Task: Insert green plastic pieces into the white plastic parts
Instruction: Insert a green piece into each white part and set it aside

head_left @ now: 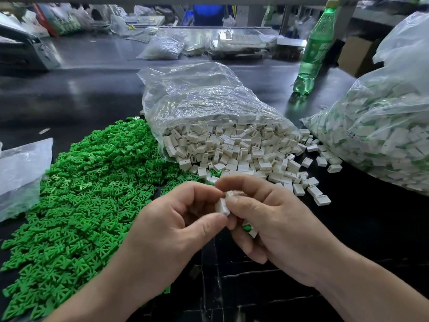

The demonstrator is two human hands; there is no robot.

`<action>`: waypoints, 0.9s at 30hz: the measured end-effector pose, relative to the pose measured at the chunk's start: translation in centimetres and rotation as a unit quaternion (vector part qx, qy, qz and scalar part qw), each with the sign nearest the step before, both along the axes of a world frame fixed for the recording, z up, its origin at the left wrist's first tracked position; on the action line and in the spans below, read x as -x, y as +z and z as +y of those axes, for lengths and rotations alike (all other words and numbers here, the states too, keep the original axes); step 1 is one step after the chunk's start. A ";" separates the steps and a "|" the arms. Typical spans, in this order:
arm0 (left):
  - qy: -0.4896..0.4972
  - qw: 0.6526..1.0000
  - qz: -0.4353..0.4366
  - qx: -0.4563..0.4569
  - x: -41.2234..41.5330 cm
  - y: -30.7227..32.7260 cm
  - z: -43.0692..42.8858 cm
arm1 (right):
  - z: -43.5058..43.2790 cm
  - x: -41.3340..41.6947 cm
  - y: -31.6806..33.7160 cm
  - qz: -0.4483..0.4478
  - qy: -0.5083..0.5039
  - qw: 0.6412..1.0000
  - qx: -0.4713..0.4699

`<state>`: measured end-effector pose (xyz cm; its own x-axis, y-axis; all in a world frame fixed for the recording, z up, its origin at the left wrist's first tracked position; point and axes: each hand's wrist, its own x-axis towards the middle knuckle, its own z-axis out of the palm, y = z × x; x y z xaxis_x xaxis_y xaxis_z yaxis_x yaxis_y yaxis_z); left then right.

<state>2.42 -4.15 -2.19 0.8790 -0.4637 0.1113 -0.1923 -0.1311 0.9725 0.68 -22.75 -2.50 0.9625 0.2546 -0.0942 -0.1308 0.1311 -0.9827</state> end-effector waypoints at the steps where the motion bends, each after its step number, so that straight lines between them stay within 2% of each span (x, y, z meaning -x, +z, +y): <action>1: 0.018 0.999 -0.024 -0.021 0.0 0.1 -0.1 | 0.0 0.0 0.0 0.006 0.010 1.000 -0.003; 5: 0.071 0.990 -0.111 -0.056 0.5 0.3 -0.3 | 0.2 0.0 0.1 0.026 0.046 0.998 -0.022; 8: 0.102 0.965 -0.210 -0.122 0.5 0.0 -0.3 | 0.4 0.0 0.0 0.046 0.064 0.996 -0.047; 11: 0.096 0.941 -0.262 -0.190 0.1 -0.1 0.3 | 0.2 -0.1 -0.2 0.065 0.047 0.992 -0.092; 14: 0.149 0.879 -0.295 -0.342 -1.3 -0.1 2.1 | -0.4 -0.5 0.0 0.055 -0.005 0.995 -0.088; 16: 0.177 0.833 -0.253 -0.460 -2.0 -0.1 3.3 | -0.7 -0.7 0.1 0.046 -0.037 0.996 -0.070; 18: 0.165 0.808 -0.219 -0.522 -2.4 -0.3 3.8 | -0.8 -0.8 -0.1 0.044 -0.057 0.996 -0.056; 20: 0.140 0.809 -0.224 -0.525 -2.5 -0.4 3.3 | -0.6 -0.7 -0.3 0.042 -0.062 0.996 -0.048; 27: 0.136 0.852 -0.238 -0.447 -2.4 -0.6 2.9 | -0.5 -0.8 -0.5 0.037 -0.074 0.997 -0.014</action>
<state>4.78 -1.23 -2.81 0.9212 -0.3366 0.1952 -0.3814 -0.8805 0.2816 1.47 -23.27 -3.00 0.9803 0.1145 -0.1609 -0.1799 0.1814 -0.9668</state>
